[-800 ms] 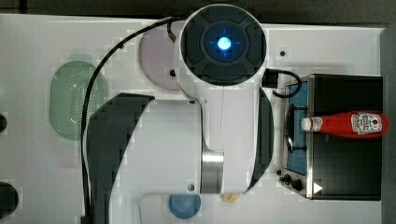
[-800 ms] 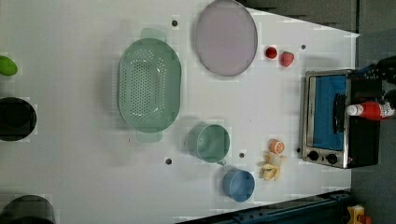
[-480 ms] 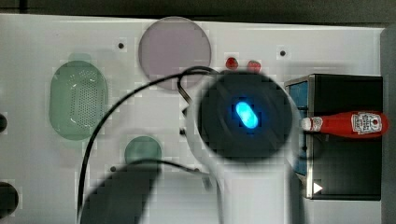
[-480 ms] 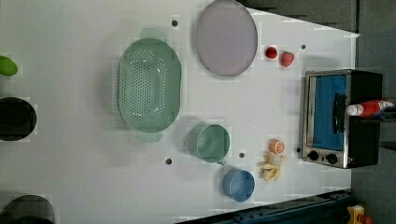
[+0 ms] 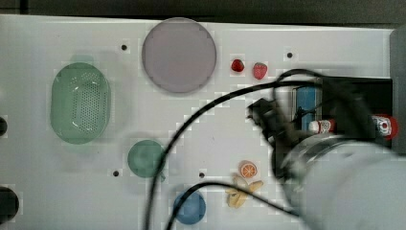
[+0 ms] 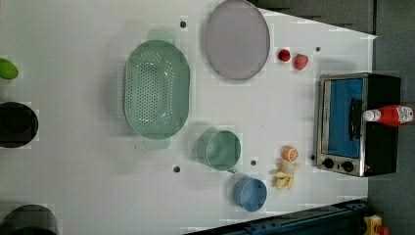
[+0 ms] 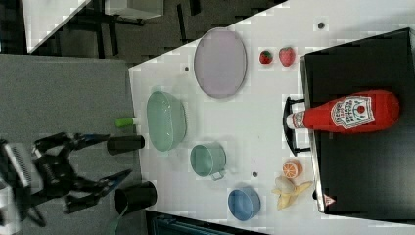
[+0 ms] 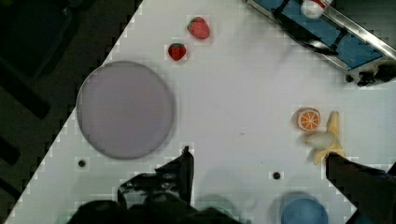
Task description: Pick Ketchup from oven and place it on table.
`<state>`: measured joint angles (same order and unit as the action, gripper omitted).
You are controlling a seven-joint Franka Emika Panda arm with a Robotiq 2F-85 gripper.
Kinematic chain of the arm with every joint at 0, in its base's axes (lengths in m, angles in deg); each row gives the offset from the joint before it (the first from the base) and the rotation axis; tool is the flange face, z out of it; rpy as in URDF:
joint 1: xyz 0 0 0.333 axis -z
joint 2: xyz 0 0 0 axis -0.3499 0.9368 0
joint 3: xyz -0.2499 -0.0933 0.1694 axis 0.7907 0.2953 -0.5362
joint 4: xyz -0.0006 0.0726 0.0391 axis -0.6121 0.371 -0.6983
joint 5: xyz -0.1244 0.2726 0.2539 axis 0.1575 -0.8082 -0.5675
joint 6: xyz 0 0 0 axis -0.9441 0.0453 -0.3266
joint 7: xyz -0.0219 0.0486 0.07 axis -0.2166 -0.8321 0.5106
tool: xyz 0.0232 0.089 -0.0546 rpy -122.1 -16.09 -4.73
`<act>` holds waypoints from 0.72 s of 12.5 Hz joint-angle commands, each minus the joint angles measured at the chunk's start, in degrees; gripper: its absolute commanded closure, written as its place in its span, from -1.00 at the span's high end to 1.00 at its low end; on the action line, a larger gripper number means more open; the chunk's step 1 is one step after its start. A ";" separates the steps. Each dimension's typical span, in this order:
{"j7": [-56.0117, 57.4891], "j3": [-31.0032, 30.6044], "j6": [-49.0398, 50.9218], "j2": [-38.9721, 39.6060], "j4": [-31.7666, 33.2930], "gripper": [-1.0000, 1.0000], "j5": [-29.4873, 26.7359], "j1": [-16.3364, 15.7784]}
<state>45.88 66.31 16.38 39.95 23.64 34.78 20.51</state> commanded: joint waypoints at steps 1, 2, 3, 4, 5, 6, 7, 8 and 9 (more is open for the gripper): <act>0.17 3.69 -2.27 6.35 2.78 1.00 -0.08 0.82; 0.21 5.71 -3.75 7.54 2.77 1.00 -0.08 1.13; 0.23 7.67 -5.40 8.85 2.78 1.00 -0.08 1.37; 0.33 9.67 -7.08 10.24 2.77 1.00 -0.08 1.51; 0.37 11.65 -8.94 11.68 2.77 1.00 -0.08 1.58; 0.37 13.46 -11.13 13.15 2.76 1.00 -0.08 1.66; 0.36 15.17 -13.69 14.67 2.74 1.00 -0.08 1.77; 0.37 16.84 -16.71 16.32 2.73 1.00 -0.08 1.95; 0.37 18.39 -19.73 18.10 2.71 1.00 -0.08 2.15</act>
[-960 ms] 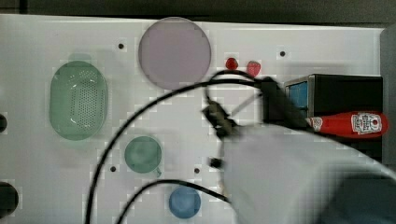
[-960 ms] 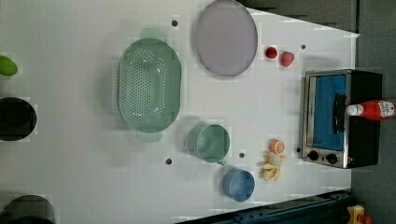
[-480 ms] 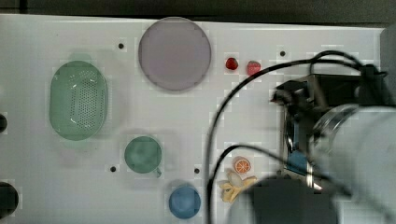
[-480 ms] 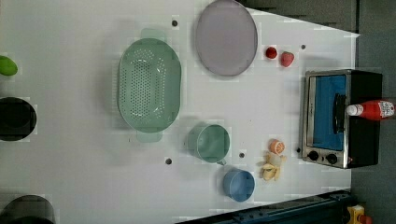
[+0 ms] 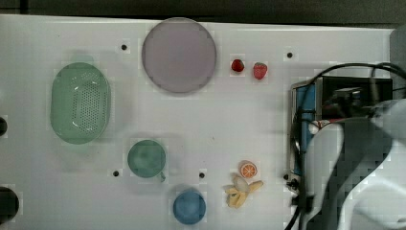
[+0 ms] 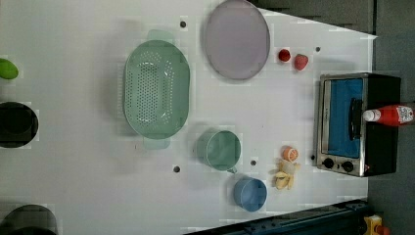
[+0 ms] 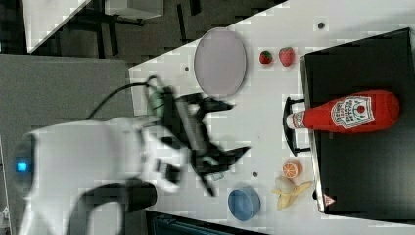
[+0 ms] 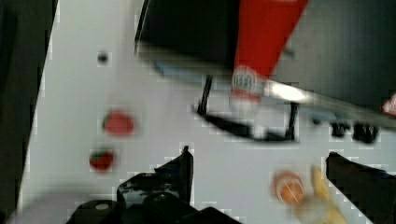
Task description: Pick Ketchup from oven and place it on table.
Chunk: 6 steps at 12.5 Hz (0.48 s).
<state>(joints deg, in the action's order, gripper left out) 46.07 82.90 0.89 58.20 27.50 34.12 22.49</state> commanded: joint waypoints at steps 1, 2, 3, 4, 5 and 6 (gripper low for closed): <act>0.17 3.21 -6.74 1.71 -1.15 1.00 0.57 0.34; 0.17 4.49 -8.53 3.55 -1.16 1.00 0.57 0.44; 0.17 5.53 -9.50 5.41 -1.22 1.00 0.56 0.62; 0.17 6.42 -9.95 7.30 -1.31 1.00 0.41 0.91; 0.17 7.08 -10.15 9.05 -1.46 1.00 -0.36 1.26; 0.17 7.55 -10.44 10.74 -1.68 1.00 -1.90 1.85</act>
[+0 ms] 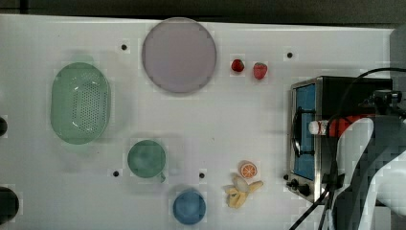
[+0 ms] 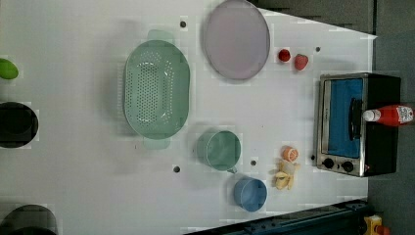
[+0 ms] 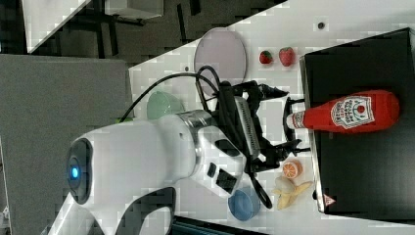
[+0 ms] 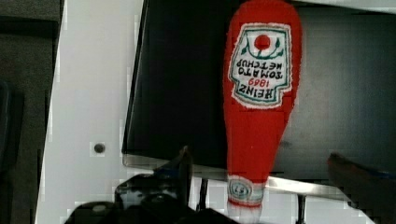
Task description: Pick Ketchup from oven and place it on table.
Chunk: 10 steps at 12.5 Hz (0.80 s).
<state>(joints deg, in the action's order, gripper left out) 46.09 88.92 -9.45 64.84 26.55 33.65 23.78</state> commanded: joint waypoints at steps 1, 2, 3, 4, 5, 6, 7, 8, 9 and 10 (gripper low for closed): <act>0.15 1.99 -0.64 5.87 -1.06 1.00 -3.23 1.38; 0.15 2.13 -2.03 7.50 -1.58 1.00 -4.56 2.26; 0.15 2.15 -3.52 9.07 -2.09 1.00 -4.94 3.08; 0.15 2.15 -4.81 10.63 -2.57 1.00 -5.11 3.92; 0.15 2.15 -5.43 12.07 -2.87 1.00 -5.68 4.54; 0.15 2.14 -5.85 13.48 -3.12 1.00 -5.82 5.12; 0.15 2.09 -6.01 14.58 -3.28 1.00 -5.84 5.52; 0.15 1.97 -6.58 15.38 -3.46 1.00 -5.91 5.57; 0.14 1.94 -7.15 15.99 -3.50 1.00 -6.23 5.59; 0.15 1.94 -7.25 16.47 -3.47 1.00 -6.98 5.70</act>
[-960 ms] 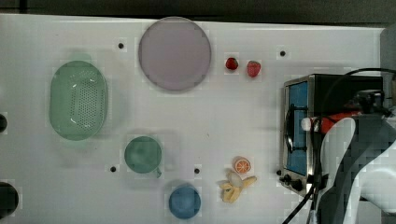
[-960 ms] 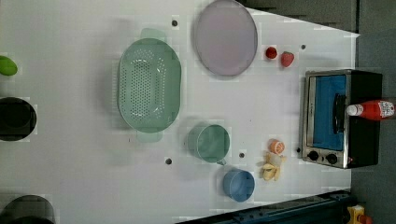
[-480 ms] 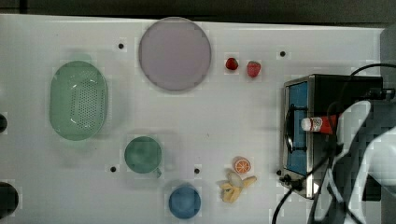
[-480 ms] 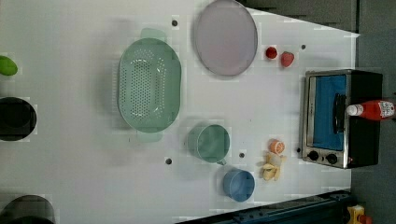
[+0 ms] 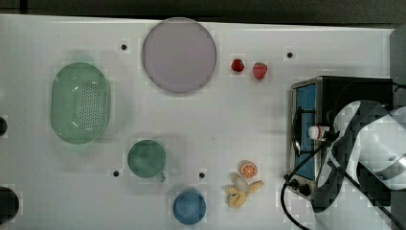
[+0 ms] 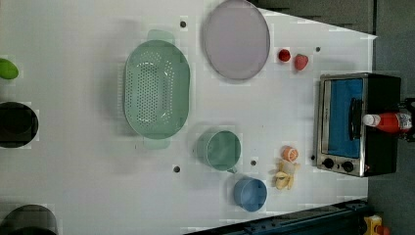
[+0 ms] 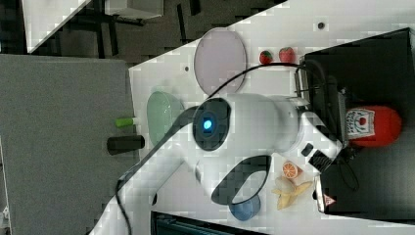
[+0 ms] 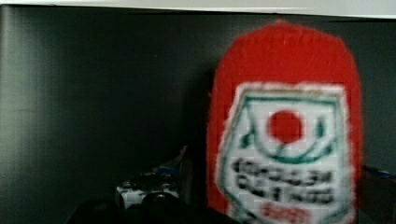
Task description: Pick Ketchup from oven and place it on table.
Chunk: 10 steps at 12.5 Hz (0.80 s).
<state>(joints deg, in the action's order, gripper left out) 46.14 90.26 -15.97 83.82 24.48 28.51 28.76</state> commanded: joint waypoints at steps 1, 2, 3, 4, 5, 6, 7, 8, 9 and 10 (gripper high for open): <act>0.09 0.52 -0.77 -2.09 -1.39 1.00 -3.06 0.72; 0.10 0.51 -0.62 -1.78 -1.35 1.00 -4.27 0.72; 0.10 0.54 -0.76 -1.49 -1.29 1.00 -4.49 0.74; 0.10 0.54 -0.81 -1.52 -1.30 0.90 -4.49 0.74; 0.10 0.57 -0.66 -1.44 -1.17 0.67 -4.49 0.78; 0.10 0.57 -0.67 -1.43 -1.08 0.42 -4.50 0.84; 0.10 0.55 -0.67 -1.47 -1.44 0.27 -4.50 0.76; 0.10 0.59 -0.64 -1.49 -1.74 0.27 -4.50 0.77; 0.10 0.57 -0.23 -1.69 -2.13 0.27 -4.50 0.67; 0.10 0.53 0.87 -2.10 -2.89 0.27 -4.50 0.39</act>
<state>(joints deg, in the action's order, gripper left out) 46.11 90.71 -16.28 83.76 23.36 25.65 29.15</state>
